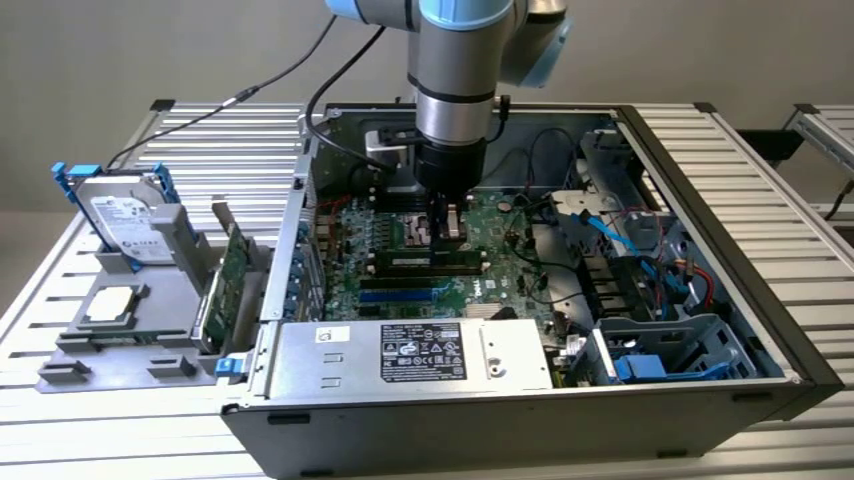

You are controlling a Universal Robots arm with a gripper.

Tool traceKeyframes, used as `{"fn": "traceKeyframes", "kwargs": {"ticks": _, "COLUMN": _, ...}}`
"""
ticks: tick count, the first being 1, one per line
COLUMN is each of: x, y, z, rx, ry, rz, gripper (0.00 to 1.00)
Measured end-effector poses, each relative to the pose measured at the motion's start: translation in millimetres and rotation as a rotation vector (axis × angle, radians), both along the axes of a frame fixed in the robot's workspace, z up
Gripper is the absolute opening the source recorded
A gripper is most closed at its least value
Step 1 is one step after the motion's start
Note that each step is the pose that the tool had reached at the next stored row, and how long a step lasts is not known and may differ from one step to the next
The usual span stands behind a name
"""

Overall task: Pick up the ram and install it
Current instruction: 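Insert the ram into the slot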

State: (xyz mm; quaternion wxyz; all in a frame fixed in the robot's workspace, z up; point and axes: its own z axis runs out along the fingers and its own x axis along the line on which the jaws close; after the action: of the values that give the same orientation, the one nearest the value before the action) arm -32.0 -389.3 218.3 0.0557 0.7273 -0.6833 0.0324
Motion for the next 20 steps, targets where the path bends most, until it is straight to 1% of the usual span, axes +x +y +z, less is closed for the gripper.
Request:
{"fn": "traceKeyframes", "kwargs": {"ticks": 8, "x": 0.0, "y": 0.3, "z": -0.3, "rx": -0.0008, "ry": -0.0006, "rz": 0.0, "gripper": 0.14}}
{"fn": "traceKeyframes", "kwargs": {"ticks": 10, "x": 0.0, "y": 0.4, "z": -1.2, "rx": -0.0014, "ry": -0.0027, "rz": 0.0, "gripper": 0.14}}
{"fn": "traceKeyframes", "kwargs": {"ticks": 13, "x": 0.0, "y": 0.3, "z": -2.6, "rx": -0.0045, "ry": -0.0078, "rz": 0.0, "gripper": 0.14}}
{"fn": "traceKeyframes", "kwargs": {"ticks": 17, "x": -0.1, "y": 0.5, "z": -2.8, "rx": -0.0042, "ry": -0.0086, "rz": 0.0, "gripper": 0.14}}
{"fn": "traceKeyframes", "kwargs": {"ticks": 18, "x": -0.3, "y": 0.5, "z": -2.9, "rx": -0.0039, "ry": -0.0086, "rz": 0.0, "gripper": 0.15}}
{"fn": "traceKeyframes", "kwargs": {"ticks": 20, "x": -0.8, "y": 0.5, "z": -2.9, "rx": -0.004, "ry": -0.0083, "rz": 0.0, "gripper": 0.28}}
